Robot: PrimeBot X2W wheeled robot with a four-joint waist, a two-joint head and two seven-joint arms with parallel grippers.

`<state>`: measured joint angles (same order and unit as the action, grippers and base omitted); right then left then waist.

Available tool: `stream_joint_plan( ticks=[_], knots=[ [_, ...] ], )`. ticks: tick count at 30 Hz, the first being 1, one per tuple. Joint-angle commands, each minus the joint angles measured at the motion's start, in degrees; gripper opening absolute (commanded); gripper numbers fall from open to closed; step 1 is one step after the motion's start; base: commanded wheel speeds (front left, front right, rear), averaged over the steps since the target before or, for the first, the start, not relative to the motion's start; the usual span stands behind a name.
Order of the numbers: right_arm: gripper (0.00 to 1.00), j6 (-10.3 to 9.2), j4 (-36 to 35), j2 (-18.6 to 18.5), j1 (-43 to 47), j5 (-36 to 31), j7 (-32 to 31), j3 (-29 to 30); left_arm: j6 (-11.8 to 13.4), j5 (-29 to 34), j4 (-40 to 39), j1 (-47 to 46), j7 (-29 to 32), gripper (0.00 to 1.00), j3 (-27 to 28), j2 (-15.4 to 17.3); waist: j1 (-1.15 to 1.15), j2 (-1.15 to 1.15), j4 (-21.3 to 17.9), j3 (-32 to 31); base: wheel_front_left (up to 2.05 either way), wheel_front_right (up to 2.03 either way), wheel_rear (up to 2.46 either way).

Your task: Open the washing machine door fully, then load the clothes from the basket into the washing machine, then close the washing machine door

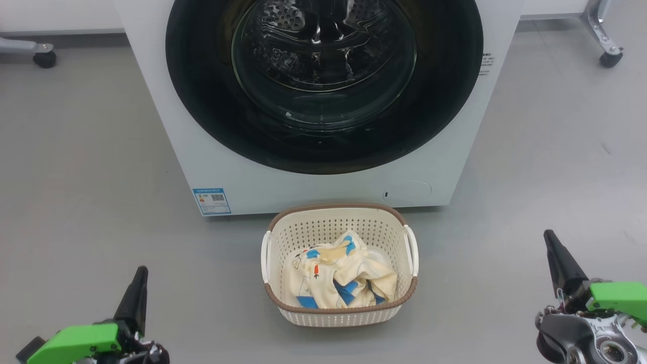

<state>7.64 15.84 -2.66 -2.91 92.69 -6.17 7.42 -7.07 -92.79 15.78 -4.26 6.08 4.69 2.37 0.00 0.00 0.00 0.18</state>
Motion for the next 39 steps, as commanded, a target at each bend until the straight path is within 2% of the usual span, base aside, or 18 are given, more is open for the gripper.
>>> stream_joint_plan(
  ticks=[1, 26, 27, 32, 39],
  knots=[
    [0.0, -0.15, -1.81, -0.21, -3.27, -0.5, -0.3, -0.93, -0.42, 0.6, -1.76, -1.92, 0.38, 0.0, 1.81, 0.51, 0.0, 0.0, 0.0, 0.0, 0.0, 0.0, 0.0],
    [0.0, -0.15, -1.81, -0.21, -3.27, -0.5, -0.3, -0.93, -0.42, 0.6, -1.76, -1.92, 0.38, 0.0, 1.81, 0.51, 0.0, 0.0, 0.0, 0.0, 0.0, 0.0, 0.0],
    [1.0, 0.0, 0.0, 0.0, 0.0, 0.0, 0.0, 0.0, 0.0, 0.0, 0.01, 0.0, 0.0, 1.0, 0.0, 0.0, 0.0, 0.0, 0.0, 0.0, 0.0, 0.0, 0.0],
    [1.0, 0.0, 3.51, 0.76, 2.25, 0.02, 0.04, -0.27, 0.06, 0.01, 3.68, 1.62, -0.06, 1.0, -0.23, -0.45, 0.0, 0.0, 0.0, 0.0, 0.0, 0.0, 0.0],
    [1.0, -0.01, 2.06, 0.71, 2.39, -0.01, 0.46, -0.1, 0.07, 0.55, 2.73, 1.4, -0.65, 1.0, -0.85, -0.4, 0.0, 0.0, 0.02, -0.04, 0.0, 0.0, 0.0]
  ],
)
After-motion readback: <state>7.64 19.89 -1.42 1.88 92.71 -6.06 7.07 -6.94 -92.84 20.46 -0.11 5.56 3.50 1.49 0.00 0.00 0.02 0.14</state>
